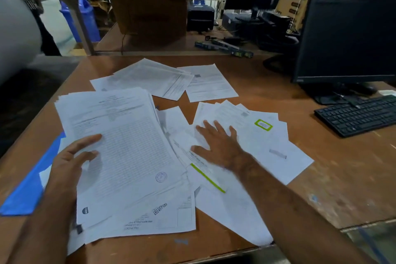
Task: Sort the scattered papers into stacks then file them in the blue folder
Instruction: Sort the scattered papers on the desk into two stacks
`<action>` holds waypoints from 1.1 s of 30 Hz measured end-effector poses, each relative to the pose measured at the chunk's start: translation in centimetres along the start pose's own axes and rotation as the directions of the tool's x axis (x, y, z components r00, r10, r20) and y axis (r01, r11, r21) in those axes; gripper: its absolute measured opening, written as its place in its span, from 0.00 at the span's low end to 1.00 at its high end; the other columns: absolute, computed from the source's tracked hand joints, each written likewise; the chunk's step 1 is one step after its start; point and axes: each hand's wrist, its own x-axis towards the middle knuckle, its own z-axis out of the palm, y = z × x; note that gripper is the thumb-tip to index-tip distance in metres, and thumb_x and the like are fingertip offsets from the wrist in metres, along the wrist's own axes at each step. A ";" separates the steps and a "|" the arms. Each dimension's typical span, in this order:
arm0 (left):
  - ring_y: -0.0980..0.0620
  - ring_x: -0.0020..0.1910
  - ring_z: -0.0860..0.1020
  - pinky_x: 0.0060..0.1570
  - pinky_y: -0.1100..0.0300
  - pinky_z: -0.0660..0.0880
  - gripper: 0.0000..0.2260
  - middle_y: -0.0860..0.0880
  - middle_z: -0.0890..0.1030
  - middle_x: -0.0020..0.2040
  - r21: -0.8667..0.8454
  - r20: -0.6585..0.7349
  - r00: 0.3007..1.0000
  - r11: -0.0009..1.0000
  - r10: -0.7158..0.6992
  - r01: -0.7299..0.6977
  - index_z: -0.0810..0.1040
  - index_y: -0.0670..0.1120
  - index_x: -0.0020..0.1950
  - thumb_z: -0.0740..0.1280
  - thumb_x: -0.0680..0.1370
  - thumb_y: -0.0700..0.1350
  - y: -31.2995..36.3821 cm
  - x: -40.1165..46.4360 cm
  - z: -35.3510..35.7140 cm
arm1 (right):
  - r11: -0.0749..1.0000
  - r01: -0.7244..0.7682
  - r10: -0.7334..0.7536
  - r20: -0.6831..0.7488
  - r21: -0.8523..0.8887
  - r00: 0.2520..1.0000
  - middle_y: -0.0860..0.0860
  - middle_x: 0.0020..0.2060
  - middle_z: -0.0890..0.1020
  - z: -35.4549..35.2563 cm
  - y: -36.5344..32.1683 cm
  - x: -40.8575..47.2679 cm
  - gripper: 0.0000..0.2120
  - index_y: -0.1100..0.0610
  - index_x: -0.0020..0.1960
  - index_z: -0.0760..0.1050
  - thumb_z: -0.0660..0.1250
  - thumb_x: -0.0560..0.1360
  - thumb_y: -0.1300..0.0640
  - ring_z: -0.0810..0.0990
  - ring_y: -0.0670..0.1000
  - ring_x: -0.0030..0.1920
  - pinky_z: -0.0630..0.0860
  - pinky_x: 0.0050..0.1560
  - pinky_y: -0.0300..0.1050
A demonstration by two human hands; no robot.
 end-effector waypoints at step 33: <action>0.53 0.63 0.79 0.55 0.63 0.74 0.20 0.53 0.83 0.64 -0.014 0.134 0.990 0.999 -0.034 0.036 0.85 0.45 0.61 0.66 0.76 0.27 0.9 -0.5 5.0 | 0.331 0.429 0.253 -0.517 0.840 0.818 0.53 0.60 0.84 -14.4 6.0 -4.1 0.13 0.57 0.63 0.82 0.64 0.82 0.66 0.82 0.50 0.63 0.77 0.63 0.44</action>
